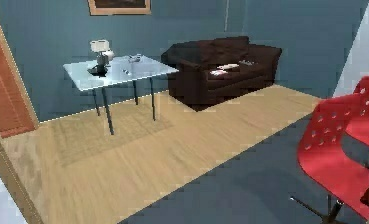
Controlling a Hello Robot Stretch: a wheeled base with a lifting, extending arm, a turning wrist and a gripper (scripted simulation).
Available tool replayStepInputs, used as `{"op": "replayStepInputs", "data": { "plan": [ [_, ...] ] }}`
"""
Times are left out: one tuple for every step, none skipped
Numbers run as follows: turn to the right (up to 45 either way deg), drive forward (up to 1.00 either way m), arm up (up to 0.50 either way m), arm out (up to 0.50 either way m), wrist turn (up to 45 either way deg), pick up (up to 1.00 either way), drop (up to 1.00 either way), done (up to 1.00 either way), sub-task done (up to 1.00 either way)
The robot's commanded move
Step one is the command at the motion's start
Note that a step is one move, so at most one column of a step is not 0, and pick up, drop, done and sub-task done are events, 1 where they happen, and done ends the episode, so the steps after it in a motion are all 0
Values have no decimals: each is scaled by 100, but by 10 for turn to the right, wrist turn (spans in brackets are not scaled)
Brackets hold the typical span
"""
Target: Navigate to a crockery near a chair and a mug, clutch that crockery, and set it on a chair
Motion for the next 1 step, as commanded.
{"op": "replayStepInputs", "data": {
  "plan": [
    [0,45,0,0,0,0,0,0,0]
  ]
}}
